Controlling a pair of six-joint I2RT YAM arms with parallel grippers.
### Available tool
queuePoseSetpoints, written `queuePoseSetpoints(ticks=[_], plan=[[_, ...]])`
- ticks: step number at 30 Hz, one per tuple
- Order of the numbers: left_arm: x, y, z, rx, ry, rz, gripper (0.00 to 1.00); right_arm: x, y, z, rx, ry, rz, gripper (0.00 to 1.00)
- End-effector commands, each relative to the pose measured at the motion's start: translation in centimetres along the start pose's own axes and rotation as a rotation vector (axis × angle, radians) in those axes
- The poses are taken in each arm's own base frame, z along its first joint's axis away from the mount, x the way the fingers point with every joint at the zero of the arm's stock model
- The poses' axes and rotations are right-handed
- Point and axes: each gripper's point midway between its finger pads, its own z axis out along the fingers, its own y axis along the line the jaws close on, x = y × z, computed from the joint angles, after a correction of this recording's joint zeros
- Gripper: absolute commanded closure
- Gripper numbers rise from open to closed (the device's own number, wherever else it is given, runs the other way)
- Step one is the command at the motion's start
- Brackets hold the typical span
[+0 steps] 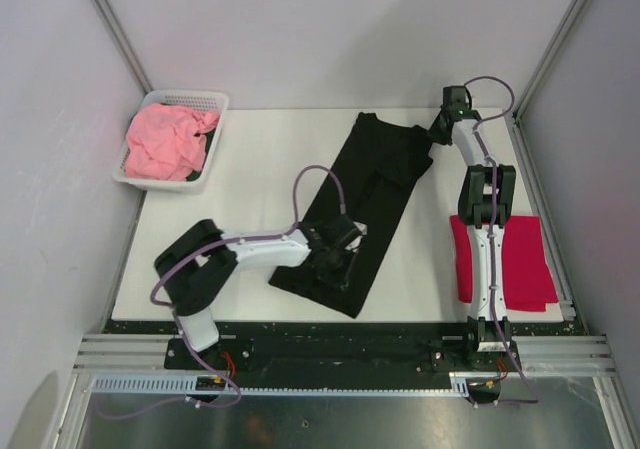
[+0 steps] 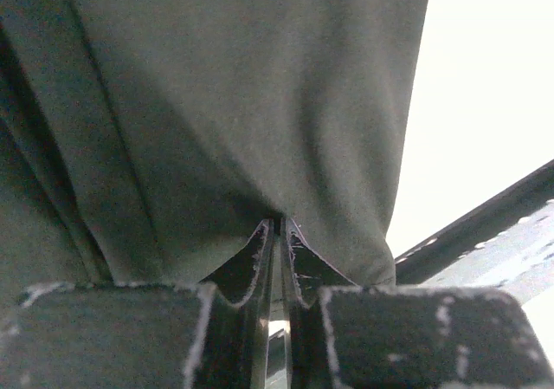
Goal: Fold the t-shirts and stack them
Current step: Rotate the tshirt 80 degrees
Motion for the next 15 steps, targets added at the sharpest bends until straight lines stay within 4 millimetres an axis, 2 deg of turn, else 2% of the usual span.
queuePoseSetpoints(ticks=[1,5,8,11,13,15], plan=[[-0.2,-4.2,2.4,0.067,0.067,0.017,0.89,-5.8,0.0,-0.4,-0.05,-0.153,0.033,0.75],[-2.6,-7.3,2.6,0.131,0.042,0.031,0.88,-7.9,1.0,-2.4,-0.081,-0.191,0.038,0.46],[-3.8,-8.0,1.0,0.15,-0.011,0.045,0.83,-9.5,1.8,-5.6,-0.092,-0.21,0.042,0.34],[-4.7,-8.4,-2.2,0.18,-0.083,0.054,0.74,-11.1,3.0,-10.9,-0.103,-0.221,0.057,0.29],[-4.8,-8.0,-4.4,0.19,-0.133,0.05,0.7,-10.9,3.3,-14.5,-0.103,-0.202,0.075,0.29],[-4.5,-7.2,-6.6,0.194,-0.185,0.028,0.68,-8.5,4.5,-17.7,-0.123,-0.149,0.077,0.31]])
